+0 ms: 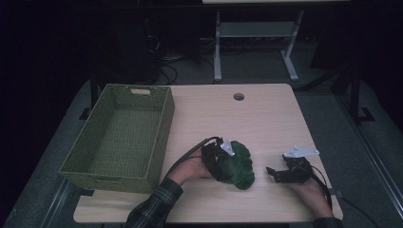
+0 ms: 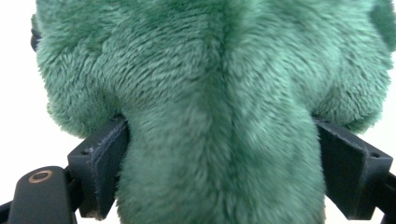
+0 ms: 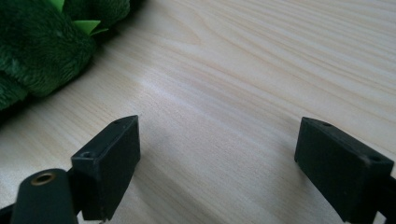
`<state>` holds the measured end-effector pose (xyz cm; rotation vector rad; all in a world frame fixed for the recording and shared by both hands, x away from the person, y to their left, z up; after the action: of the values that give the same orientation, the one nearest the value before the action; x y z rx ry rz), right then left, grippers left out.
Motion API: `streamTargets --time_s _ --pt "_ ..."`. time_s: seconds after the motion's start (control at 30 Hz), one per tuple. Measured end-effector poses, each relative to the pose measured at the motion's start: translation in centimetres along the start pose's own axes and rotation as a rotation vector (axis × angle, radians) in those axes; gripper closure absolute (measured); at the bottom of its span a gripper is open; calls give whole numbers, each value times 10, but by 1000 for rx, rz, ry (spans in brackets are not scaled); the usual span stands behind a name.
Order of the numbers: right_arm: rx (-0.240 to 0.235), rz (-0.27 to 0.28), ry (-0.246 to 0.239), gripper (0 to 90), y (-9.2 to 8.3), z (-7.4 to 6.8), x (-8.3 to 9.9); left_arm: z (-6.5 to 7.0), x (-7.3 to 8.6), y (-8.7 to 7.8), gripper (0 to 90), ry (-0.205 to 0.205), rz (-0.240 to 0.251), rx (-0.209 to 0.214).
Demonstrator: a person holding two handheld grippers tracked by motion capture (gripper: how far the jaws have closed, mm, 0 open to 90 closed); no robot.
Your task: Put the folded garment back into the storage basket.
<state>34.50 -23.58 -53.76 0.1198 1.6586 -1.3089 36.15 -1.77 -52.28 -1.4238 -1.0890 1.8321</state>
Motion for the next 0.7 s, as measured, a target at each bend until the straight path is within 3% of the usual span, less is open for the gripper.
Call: streamTargets --time_s 0.23,0.53,0.7 --pt "2 0 2 138 0 0 0 -1 0 0 156 11 -22 -25" --pt "5 -2 7 140 0 1 0 -5 -3 -6 619 -15 -35 -2" --pt "7 -1 7 141 0 1 0 -5 -4 -7 673 -27 -37 0"
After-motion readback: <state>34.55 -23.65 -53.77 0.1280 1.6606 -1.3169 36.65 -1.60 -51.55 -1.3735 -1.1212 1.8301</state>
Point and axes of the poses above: each handheld gripper's, and its own axes: y roughly forward along the jaws, x roughly out of its underside, z roughly to its right, the point moved 8 cm from there along y, roughly forward along the jaws, and after that the axes turned 7 degrees about -y, right-handed, at the moved point
